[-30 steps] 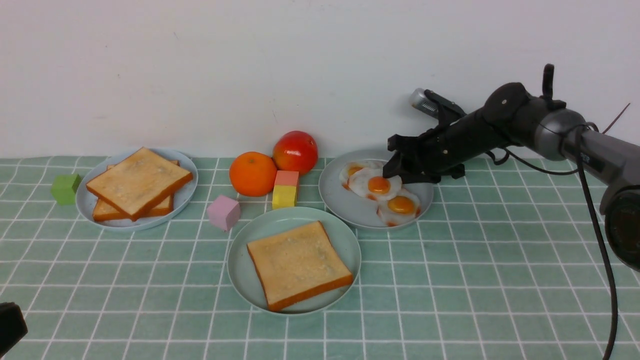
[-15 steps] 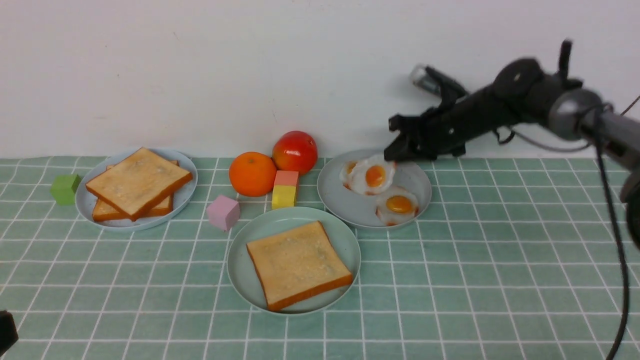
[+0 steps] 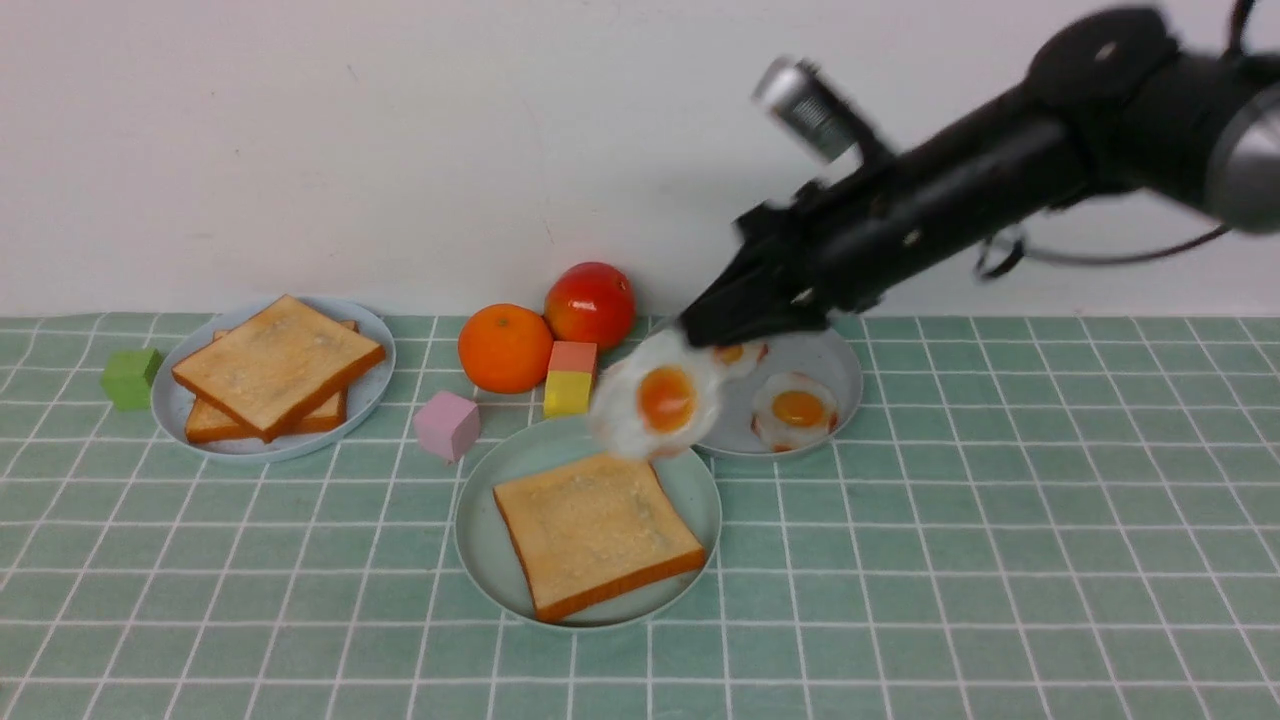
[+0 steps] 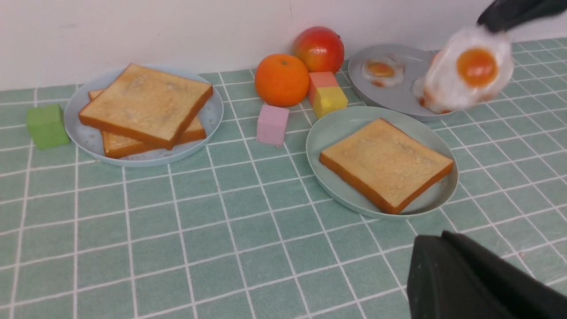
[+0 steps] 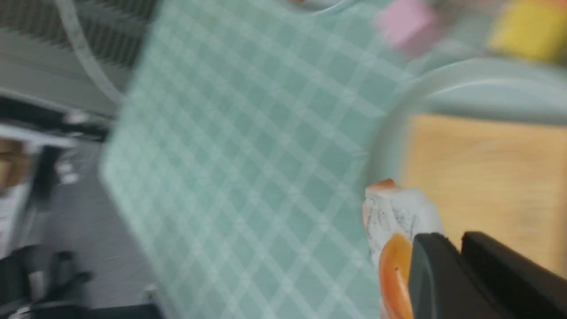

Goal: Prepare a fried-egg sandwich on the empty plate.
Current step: Use the right arm to place the fried egg on the slice of bread in the middle

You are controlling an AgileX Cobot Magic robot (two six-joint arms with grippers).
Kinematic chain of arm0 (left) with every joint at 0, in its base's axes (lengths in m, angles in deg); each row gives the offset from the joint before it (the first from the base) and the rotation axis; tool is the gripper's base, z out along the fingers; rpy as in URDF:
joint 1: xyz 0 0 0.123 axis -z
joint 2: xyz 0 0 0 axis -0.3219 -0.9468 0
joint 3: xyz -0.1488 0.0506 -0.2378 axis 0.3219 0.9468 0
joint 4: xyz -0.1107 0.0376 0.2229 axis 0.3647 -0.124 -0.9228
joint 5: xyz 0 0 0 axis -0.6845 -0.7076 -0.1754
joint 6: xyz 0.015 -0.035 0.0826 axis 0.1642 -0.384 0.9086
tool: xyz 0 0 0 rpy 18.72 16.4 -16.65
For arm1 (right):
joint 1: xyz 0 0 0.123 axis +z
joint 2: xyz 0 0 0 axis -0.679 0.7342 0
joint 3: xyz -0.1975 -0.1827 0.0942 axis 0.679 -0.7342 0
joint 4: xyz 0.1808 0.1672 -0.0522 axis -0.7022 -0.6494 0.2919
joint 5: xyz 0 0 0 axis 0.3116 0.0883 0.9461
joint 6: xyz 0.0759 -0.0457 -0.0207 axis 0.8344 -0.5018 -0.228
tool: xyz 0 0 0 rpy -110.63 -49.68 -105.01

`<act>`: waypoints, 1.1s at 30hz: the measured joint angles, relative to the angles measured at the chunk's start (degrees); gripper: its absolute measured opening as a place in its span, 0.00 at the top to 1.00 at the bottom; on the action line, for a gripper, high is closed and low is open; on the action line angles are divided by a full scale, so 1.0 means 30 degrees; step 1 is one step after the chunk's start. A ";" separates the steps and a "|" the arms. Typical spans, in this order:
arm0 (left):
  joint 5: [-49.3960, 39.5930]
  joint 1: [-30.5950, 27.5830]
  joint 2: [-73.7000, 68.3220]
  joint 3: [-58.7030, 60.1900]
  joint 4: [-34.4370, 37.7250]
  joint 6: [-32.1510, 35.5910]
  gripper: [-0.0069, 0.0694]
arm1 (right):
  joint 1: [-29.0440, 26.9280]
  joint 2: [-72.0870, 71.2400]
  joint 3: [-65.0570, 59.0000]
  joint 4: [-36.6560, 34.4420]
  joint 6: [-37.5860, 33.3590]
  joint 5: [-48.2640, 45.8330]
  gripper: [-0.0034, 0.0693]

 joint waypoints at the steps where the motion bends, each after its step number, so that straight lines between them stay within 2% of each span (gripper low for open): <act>1: 0.0000 0.0000 0.0000 0.0000 -0.0020 0.0000 0.90 | 0.0257 0.0002 -0.0380 -0.0607 -0.0391 0.0309 0.87; 3: 0.0000 0.0000 0.0000 0.0000 -0.0059 0.0000 0.90 | 0.0809 0.0205 -0.1387 -0.2020 -0.1230 0.1218 0.87; 15: -0.0340 0.0000 0.0000 0.0000 -0.0057 0.0020 0.89 | 0.1338 0.2434 -0.1651 -0.3473 -0.1497 0.3628 0.87; 23: -0.0447 0.0000 0.0000 0.0000 -0.0057 0.0020 0.88 | 0.1338 0.3879 -0.1656 -0.3382 0.0613 0.4888 0.85; 27: -0.0618 0.0000 0.0000 0.0000 -0.0057 0.0020 0.88 | 0.1338 0.3922 -0.1656 -0.2249 0.1820 0.4953 0.77; 33: -0.0686 0.0000 0.0000 0.0098 0.0420 -0.0432 0.86 | 0.0427 0.3120 -0.1673 0.1110 0.2913 0.4500 0.40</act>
